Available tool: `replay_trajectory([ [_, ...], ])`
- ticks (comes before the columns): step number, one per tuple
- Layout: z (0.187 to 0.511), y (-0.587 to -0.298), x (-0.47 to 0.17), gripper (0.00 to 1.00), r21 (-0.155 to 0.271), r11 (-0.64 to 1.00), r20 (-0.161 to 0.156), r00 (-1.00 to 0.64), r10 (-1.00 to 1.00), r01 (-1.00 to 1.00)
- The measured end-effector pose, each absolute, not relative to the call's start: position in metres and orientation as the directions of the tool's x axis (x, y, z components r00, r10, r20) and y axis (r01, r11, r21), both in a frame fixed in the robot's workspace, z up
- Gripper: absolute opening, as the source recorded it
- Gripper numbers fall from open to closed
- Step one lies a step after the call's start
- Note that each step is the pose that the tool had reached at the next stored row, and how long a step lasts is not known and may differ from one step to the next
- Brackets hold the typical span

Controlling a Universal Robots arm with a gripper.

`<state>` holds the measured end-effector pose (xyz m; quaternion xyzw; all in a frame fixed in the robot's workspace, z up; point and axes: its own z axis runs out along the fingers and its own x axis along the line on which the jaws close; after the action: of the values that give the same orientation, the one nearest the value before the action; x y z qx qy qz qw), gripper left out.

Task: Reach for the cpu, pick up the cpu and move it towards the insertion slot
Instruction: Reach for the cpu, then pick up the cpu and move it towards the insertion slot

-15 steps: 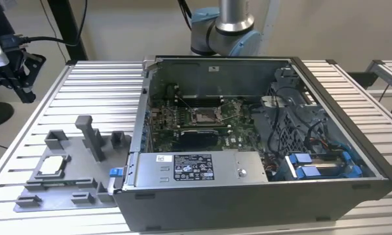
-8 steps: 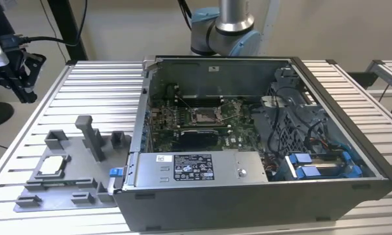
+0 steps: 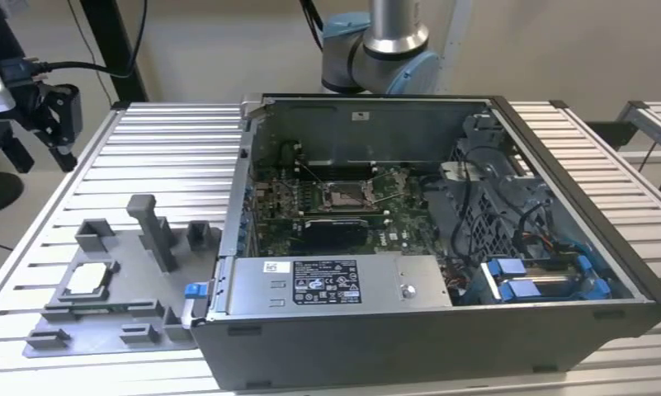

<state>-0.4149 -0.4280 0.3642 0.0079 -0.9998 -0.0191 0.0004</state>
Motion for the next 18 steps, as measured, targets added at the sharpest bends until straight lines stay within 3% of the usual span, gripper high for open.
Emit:
replay_trajectory([
  [18, 0.3554, -0.4280, -0.4149, 1.00, 0.038, 0.999, 0.000, -1.000, -0.018, -0.018],
])
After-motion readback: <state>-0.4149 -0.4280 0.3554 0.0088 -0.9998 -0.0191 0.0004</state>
